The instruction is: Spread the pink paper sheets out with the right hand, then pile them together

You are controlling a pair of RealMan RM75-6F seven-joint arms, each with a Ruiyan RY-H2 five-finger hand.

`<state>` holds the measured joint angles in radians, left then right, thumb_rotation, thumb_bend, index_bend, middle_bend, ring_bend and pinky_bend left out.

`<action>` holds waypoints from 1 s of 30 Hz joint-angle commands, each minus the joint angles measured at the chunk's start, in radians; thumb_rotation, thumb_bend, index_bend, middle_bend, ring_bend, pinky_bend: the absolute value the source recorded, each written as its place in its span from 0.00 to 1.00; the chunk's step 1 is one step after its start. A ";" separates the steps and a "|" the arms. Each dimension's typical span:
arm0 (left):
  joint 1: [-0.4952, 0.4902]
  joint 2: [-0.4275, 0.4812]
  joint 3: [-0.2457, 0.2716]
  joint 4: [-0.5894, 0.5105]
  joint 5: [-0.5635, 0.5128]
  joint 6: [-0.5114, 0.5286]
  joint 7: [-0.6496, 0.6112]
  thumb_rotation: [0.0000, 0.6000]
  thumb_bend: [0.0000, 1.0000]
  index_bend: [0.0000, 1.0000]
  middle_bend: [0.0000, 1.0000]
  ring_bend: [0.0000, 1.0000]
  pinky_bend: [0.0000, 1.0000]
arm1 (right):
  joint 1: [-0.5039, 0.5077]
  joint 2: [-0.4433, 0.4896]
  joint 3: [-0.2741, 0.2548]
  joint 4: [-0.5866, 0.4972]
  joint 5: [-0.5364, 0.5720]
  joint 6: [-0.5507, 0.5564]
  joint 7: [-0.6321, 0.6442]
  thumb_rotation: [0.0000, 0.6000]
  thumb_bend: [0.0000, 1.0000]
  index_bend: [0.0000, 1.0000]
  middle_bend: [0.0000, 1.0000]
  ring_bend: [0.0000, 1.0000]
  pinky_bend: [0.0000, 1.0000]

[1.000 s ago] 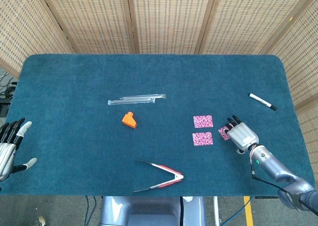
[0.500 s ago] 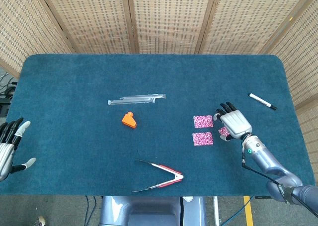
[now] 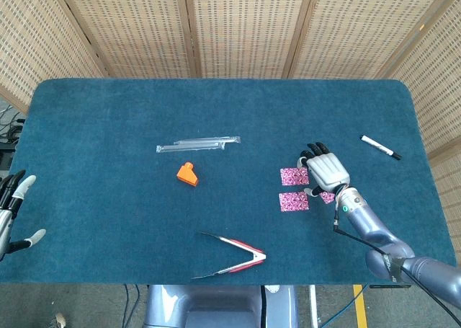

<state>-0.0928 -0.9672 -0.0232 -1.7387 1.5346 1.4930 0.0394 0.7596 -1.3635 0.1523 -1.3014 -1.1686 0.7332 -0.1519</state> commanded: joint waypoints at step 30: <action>0.020 -0.001 0.010 0.029 0.001 0.008 -0.033 1.00 0.02 0.00 0.00 0.00 0.00 | 0.030 -0.118 -0.015 0.120 0.074 -0.007 -0.081 1.00 0.26 0.34 0.21 0.00 0.00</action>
<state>-0.0729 -0.9678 -0.0135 -1.7096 1.5358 1.5009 0.0061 0.7844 -1.4713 0.1324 -1.1962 -1.1017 0.7321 -0.2355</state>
